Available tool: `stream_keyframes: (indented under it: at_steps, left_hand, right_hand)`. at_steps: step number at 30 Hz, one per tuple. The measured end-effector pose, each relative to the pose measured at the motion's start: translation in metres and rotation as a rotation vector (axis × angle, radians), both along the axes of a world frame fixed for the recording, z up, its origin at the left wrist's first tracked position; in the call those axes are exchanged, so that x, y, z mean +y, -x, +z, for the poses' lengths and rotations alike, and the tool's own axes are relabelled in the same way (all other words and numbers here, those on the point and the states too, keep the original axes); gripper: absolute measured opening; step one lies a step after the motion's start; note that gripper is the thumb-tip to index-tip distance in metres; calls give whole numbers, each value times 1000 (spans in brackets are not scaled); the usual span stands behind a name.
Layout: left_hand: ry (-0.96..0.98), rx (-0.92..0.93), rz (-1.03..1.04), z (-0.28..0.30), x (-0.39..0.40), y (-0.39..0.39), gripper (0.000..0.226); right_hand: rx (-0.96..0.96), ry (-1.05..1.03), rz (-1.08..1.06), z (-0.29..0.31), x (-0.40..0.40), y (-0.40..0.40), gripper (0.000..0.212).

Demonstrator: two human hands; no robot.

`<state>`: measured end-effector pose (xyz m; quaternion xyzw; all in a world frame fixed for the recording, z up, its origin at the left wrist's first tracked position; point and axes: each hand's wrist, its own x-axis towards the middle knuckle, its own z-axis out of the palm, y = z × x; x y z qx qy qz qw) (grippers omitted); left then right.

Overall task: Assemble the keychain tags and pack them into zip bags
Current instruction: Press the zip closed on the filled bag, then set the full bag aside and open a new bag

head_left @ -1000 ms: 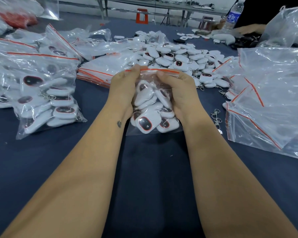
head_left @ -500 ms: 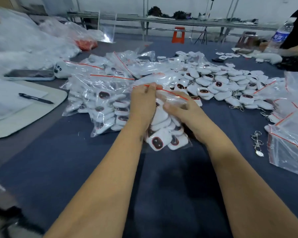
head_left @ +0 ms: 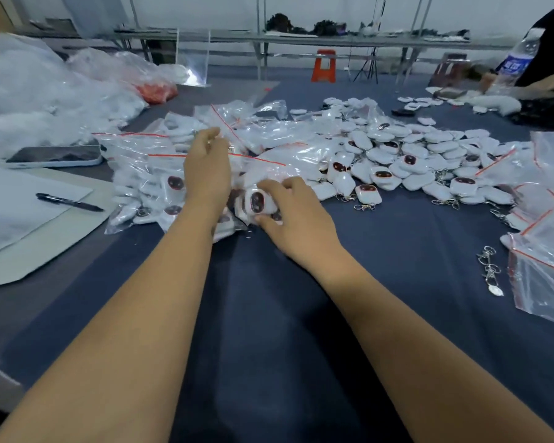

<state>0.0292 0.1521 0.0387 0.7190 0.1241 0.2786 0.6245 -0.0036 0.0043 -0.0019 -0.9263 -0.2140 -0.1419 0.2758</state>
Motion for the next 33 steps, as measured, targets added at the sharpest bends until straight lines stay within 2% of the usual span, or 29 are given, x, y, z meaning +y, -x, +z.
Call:
stream_keyframes:
  at_steps: [2,4,6,7,9,12,13,15,17,19,20,22,24,25,30,33]
  left_hand:
    - [-81,8,-21,-4,-1,4,33]
    - [-258,-35,18,-7,-7,6,36]
    - [-515,-157,92,-6,-19,9,35]
    - [-584,-225,87,-4,-27,9,34]
    - [-520,-274,-30,0,-44,2,33]
    - [-251,-126,-281,5,-78,-12,40]
    - [-247,-69,-306,3,-87,-17,45]
    - [-392,74,-276,-11,-98,-29,56]
    - [-644,265,-227,-29,-103,-35,57]
    - [-856,330,-146,-43,-109,-35,51]
    - [-888,304,-93,-46,-111,-33,50]
    - [-872,242,3,-45,-111,-29,46]
    - [-829,184,55,-42,-110,-25,33]
    - [-815,144,55,-41,-110,-20,22]
    - [-672,-104,-22,-31,-126,3,27]
    - [-561,-45,-158,-31,-143,11,31]
  right_hand:
    - [4,-48,-51,2,10,-13,47]
    - [46,-26,54,5,21,-22,47]
    - [98,-53,244,2,29,-24,32]
    - [124,-120,278,1,28,-22,20]
    - [144,-294,243,-1,18,-21,6]
    - [91,-333,13,8,-9,-26,14]
    - [79,-323,-77,11,-21,-29,20]
    - [79,-295,-238,11,-50,-33,27]
    - [106,-305,-371,6,-79,-34,33]
    - [176,-507,-450,0,-96,-32,33]
    - [207,-645,-472,-2,-100,-32,32]
    - [237,-833,-519,-1,-102,-31,32]
    - [226,-889,-530,1,-102,-28,31]
    - [208,-888,-524,1,-102,-24,30]
    - [202,-826,-399,0,-98,-10,25]
    - [261,-751,-209,-2,-96,-4,32]
